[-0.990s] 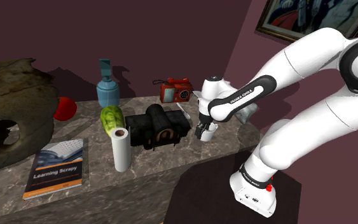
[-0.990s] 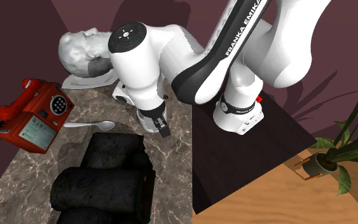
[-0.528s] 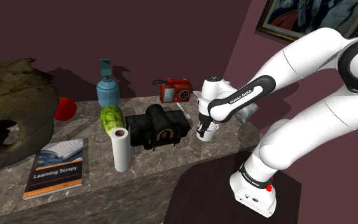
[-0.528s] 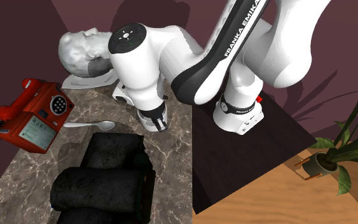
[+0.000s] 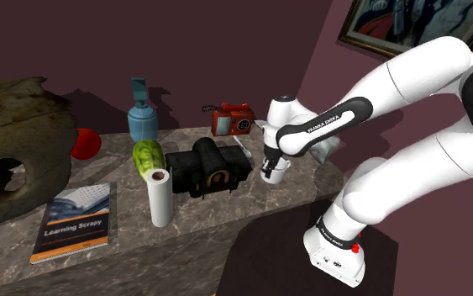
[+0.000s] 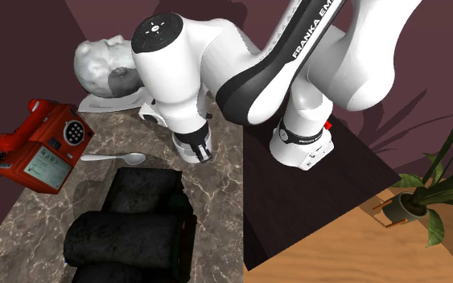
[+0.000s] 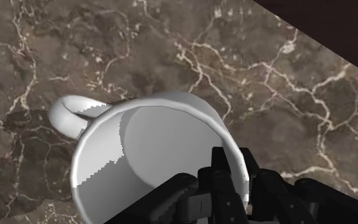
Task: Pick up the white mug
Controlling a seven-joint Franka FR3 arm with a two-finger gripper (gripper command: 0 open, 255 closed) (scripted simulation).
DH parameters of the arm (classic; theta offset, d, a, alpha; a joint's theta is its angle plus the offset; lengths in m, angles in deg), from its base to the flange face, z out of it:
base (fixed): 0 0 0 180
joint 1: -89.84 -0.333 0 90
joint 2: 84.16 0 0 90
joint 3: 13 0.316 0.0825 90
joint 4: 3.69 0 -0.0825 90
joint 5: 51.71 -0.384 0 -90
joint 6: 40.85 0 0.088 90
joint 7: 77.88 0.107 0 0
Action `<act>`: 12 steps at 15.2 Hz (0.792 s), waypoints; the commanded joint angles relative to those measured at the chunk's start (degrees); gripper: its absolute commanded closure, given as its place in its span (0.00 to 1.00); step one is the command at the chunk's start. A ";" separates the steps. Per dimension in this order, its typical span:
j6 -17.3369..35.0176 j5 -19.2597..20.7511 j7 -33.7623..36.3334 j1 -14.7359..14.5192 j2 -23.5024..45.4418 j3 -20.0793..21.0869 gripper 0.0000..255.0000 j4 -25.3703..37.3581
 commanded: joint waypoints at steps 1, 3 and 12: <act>-2.38 -0.22 -0.45 -0.04 -1.83 -0.13 1.00 0.54; -4.70 -0.49 -0.71 -0.17 -3.59 -0.13 1.00 1.10; -12.61 -1.28 -1.51 -0.54 -8.96 -0.04 1.00 3.66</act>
